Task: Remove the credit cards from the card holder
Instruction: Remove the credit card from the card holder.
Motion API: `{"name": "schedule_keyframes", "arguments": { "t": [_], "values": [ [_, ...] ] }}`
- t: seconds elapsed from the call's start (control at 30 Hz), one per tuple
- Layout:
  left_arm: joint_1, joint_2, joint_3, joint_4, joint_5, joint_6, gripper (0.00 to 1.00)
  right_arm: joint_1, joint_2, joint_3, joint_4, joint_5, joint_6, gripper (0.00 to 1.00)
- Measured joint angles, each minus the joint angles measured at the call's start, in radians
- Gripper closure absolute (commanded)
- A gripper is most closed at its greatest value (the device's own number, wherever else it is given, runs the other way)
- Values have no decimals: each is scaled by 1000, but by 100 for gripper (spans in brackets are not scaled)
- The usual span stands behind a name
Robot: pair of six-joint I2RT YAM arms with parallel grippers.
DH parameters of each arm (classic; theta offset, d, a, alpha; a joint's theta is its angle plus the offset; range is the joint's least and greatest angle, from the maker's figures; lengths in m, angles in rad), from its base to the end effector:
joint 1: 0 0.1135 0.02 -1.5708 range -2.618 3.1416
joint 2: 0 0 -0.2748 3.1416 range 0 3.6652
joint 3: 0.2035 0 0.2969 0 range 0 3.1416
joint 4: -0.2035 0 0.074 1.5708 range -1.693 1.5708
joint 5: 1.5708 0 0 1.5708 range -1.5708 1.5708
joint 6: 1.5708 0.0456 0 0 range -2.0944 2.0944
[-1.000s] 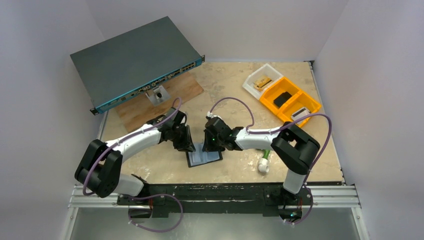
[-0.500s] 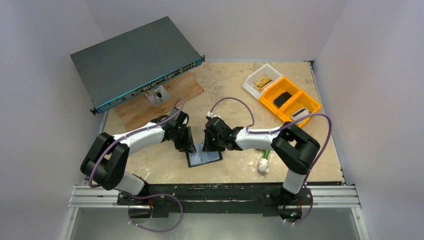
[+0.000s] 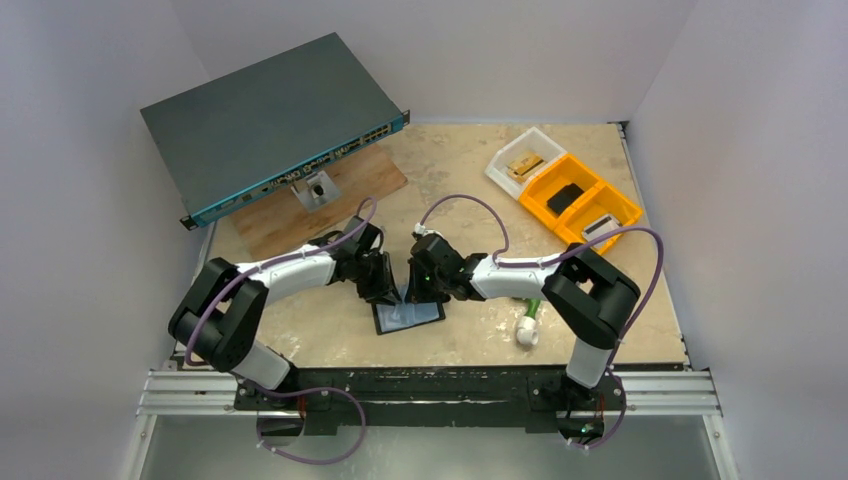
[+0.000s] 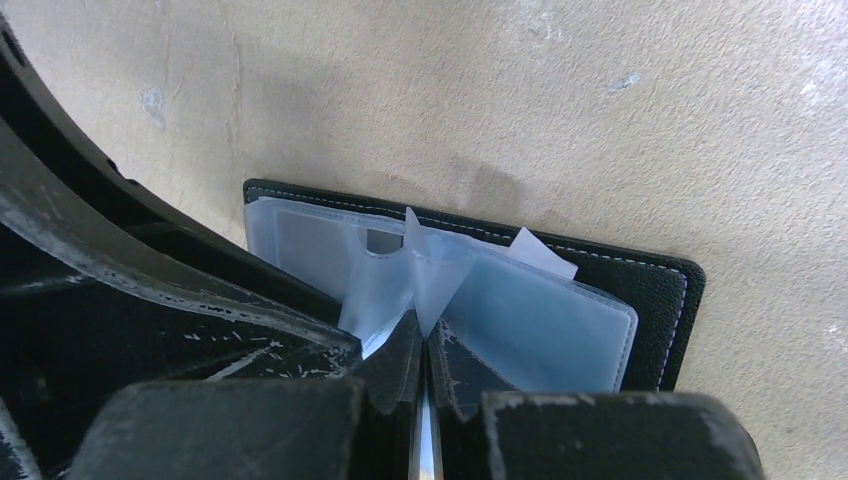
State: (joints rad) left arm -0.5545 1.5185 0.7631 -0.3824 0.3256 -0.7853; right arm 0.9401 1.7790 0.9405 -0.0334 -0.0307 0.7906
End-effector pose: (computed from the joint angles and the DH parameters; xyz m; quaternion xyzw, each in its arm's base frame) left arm 0.2539 -0.1744 0.1259 -0.0764 0.9613 -0.2557 0.0679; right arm 0.2305 0.3180 0.1147 -0.0754 0.9364 0.2700 0.2110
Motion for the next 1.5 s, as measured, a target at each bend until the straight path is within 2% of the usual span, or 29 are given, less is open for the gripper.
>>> {"name": "schedule_keyframes", "arguments": {
  "t": [0.1,0.3,0.37,0.5,0.63,0.83,1.03,1.2,1.37,1.5],
  "values": [
    [-3,13,-1,23,16,-13,85,-4,0,0,0,-9,0,100],
    [-5,25,-3,34,23,-28,99,-6,-2,0,0,-14,0,89],
    [-5,26,-4,35,23,-34,100,-7,-7,0,-3,-13,0,83],
    [-5,27,-6,35,22,-35,100,-10,-34,0,-40,-13,-2,64],
    [-5,26,-6,35,22,-35,100,-12,-82,6,-89,-8,-4,54],
    [-5,21,-6,33,24,-34,100,-12,-145,46,-148,25,-10,58],
    [-20,-2,-6,23,30,-35,100,-12,-145,52,-196,64,-15,78],
    [-38,-16,2,8,31,-35,100,-12,-141,49,-212,87,-16,76],
    [-53,-16,19,-8,30,-40,100,-12,-142,43,-238,114,-16,66],
    [-63,-16,32,-18,25,-45,99,-12,-151,39,-272,148,-17,66]
  ]
}}
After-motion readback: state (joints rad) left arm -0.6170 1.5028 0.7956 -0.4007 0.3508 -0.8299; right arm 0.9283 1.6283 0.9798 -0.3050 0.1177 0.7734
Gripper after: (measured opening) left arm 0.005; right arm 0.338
